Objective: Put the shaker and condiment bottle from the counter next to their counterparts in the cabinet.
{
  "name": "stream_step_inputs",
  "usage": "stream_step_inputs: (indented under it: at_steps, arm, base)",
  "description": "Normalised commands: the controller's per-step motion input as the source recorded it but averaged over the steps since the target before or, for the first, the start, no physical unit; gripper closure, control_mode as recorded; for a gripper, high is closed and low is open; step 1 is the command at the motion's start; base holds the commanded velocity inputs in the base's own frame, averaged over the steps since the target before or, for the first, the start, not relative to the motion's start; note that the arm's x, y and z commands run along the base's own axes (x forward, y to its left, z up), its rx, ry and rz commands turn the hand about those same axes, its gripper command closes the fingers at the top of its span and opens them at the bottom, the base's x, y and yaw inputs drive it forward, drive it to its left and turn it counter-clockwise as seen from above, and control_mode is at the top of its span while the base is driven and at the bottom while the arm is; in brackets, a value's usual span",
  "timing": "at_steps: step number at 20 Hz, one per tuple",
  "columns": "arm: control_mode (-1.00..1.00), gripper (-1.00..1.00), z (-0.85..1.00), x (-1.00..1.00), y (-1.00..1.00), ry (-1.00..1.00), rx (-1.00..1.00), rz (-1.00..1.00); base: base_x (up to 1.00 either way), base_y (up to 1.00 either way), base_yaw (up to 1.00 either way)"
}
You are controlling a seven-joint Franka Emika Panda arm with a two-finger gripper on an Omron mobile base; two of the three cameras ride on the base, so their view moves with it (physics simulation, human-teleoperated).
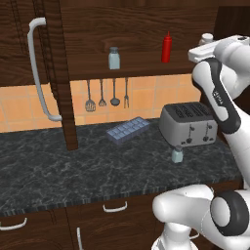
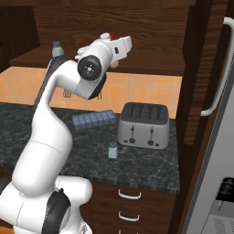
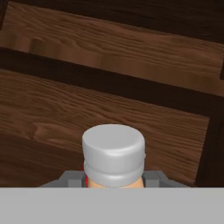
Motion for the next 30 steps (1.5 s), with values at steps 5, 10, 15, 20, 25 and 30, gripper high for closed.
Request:
stream_step_inputs:
  at_steps: [5, 10, 15, 20, 25, 30]
  arm:
    - [-1.0, 1.0, -0.01, 0.22, 0.09, 0.0, 0.02, 0.01]
    - [-1.0, 1.0, -0.03, 0.35, 0.07, 0.04, 0.02, 0.03]
    - [-1.0, 1.0, -0.14, 0.35, 0.03, 0.01, 0.01, 0.04]
    - [-1.0, 1.0, -0.18, 0.32, 0.0, 0.0, 0.04, 0.03]
    - [-1.0, 1.0, -0.16, 0.36, 0.0, 0.0, 0.05, 0.02]
    - [-1.0, 1.0, -0.14, 0.39, 0.0, 0.0, 0.04, 0.01]
  base:
    - [0.0, 0.0, 0.0]
    - [0.0, 0.0, 0.0]
    - [0.0, 0.0, 0.0]
    - [0.0, 0.0, 0.0]
    - [0.0, 0.0, 0.0]
    - [0.0, 0.0, 0.0]
